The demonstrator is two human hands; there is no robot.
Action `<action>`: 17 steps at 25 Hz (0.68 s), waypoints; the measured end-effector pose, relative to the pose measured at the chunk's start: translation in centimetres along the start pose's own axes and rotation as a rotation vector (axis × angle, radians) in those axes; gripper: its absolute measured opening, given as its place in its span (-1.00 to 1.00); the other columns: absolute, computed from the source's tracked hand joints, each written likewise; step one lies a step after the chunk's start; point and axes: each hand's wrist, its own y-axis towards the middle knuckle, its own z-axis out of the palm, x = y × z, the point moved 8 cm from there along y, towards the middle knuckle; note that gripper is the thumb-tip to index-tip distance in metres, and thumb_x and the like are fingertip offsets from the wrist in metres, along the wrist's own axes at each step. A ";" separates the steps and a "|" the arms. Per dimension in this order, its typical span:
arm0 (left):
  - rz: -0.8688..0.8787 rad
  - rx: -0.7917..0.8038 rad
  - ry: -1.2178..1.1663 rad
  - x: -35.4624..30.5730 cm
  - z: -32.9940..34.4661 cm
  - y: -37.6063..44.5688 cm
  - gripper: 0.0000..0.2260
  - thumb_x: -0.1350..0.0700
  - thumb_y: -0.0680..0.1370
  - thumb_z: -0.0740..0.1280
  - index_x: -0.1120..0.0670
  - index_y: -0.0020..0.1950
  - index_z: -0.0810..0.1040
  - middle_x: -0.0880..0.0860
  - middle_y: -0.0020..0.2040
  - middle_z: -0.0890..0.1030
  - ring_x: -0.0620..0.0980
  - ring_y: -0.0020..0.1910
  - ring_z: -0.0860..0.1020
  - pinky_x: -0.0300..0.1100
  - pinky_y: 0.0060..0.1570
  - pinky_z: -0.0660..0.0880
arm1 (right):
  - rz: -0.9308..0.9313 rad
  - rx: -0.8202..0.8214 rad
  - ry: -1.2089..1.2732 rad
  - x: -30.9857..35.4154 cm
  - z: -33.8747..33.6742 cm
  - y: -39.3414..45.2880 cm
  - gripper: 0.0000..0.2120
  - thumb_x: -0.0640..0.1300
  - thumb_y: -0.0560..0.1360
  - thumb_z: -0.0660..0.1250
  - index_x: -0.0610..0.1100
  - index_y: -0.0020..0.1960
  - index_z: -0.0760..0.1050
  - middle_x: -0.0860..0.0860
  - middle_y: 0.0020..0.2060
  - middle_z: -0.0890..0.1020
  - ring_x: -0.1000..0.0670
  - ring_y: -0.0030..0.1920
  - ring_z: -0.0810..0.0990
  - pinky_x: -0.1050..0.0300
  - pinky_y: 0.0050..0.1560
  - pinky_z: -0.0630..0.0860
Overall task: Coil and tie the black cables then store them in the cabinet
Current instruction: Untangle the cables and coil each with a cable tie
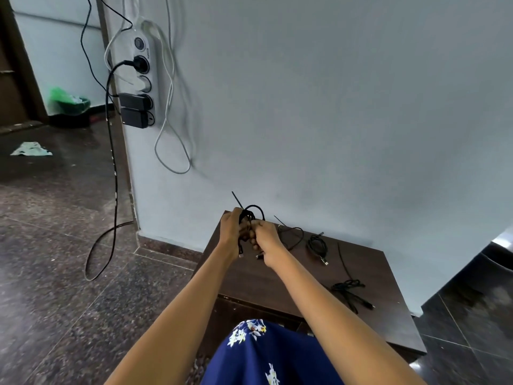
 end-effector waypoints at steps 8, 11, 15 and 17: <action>0.142 -0.072 0.186 -1.6 -2.4 0.1 -0.76 0.18 0.59 0.21 0.22 0.14 0.61 0.17 -0.20 0.56 0.06 -0.26 0.50 -0.16 -0.29 0.42 | 0.105 0.235 -0.029 1.9 0.1 -2.5 -0.86 -0.23 0.56 0.25 -0.15 -0.16 0.52 -0.02 -0.41 0.60 0.15 -0.57 0.42 0.33 -0.58 0.35; 0.203 -0.179 0.321 -2.2 -4.7 -0.2 -0.74 0.13 0.60 0.21 0.15 0.18 0.61 0.16 0.11 0.63 0.11 0.12 0.56 -0.12 0.05 0.46 | 0.109 0.351 0.207 4.3 -0.1 -3.7 -0.86 -0.15 0.56 0.30 -0.21 -0.11 0.51 -0.05 -0.40 0.66 0.09 -0.47 0.59 0.28 -0.44 0.56; 0.271 -0.125 0.474 -3.3 -4.7 -1.5 -0.74 0.08 0.61 0.19 0.04 0.22 0.59 0.10 0.20 0.61 0.09 0.15 0.56 -0.08 0.08 0.48 | -0.040 0.375 0.322 6.9 -0.9 -4.6 -0.72 0.00 0.45 0.35 -0.23 -0.04 0.51 -0.12 -0.19 0.65 0.02 -0.25 0.67 0.22 -0.19 0.65; 0.355 -0.104 0.666 -4.0 -4.2 -2.4 -0.73 0.02 0.61 0.18 -0.03 0.23 0.58 0.07 0.15 0.64 0.09 0.09 0.58 -0.10 -0.02 0.47 | -0.092 0.310 0.240 7.4 -1.2 -4.7 -0.76 -0.14 0.54 0.30 -0.30 0.07 0.54 -0.10 -0.20 0.60 0.06 -0.34 0.65 0.27 -0.26 0.63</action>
